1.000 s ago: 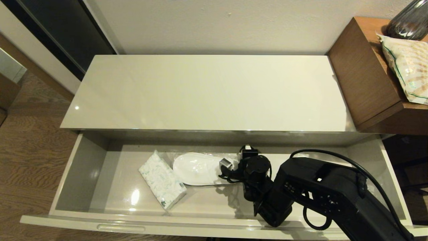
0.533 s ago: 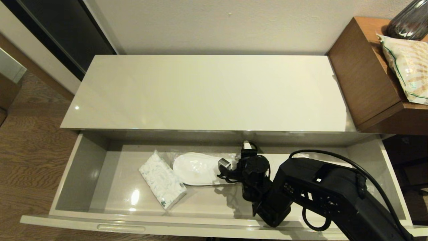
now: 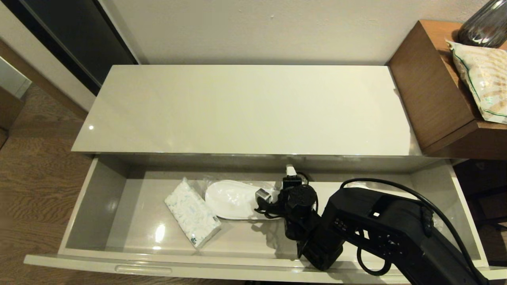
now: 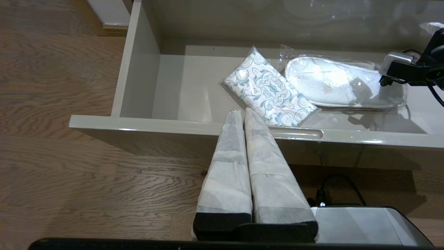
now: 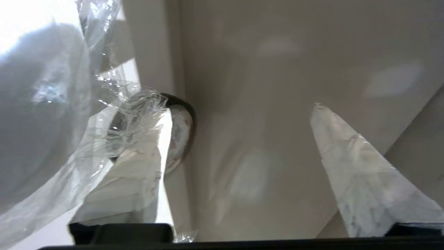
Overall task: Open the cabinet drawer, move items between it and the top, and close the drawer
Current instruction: Put the disposable slippers in the drawer
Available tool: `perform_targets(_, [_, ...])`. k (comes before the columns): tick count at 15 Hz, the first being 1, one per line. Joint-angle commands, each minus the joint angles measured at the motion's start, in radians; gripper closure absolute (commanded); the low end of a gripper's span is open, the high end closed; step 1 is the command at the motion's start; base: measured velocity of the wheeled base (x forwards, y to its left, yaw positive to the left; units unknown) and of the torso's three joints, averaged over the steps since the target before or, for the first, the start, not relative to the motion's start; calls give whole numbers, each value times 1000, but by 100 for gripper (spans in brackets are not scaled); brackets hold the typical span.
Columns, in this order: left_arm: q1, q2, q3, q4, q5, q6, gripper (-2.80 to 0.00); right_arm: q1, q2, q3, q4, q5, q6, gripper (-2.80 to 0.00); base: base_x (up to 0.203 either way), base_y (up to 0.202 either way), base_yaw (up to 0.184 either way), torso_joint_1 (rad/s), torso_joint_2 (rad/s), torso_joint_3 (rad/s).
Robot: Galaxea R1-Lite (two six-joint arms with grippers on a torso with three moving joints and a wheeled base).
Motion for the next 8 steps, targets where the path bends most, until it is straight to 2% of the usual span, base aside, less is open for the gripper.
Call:
perform_targets(1, [0,1,0,-1,0,0,0,9,-6,-1,-8,-39,-10,-280,0,0,0,0,0,0])
perform_targets(8, [0,1,0,0,0,0,0,27,-7,-3,-8,-47,-10,-280,0,0,0,0,0,0])
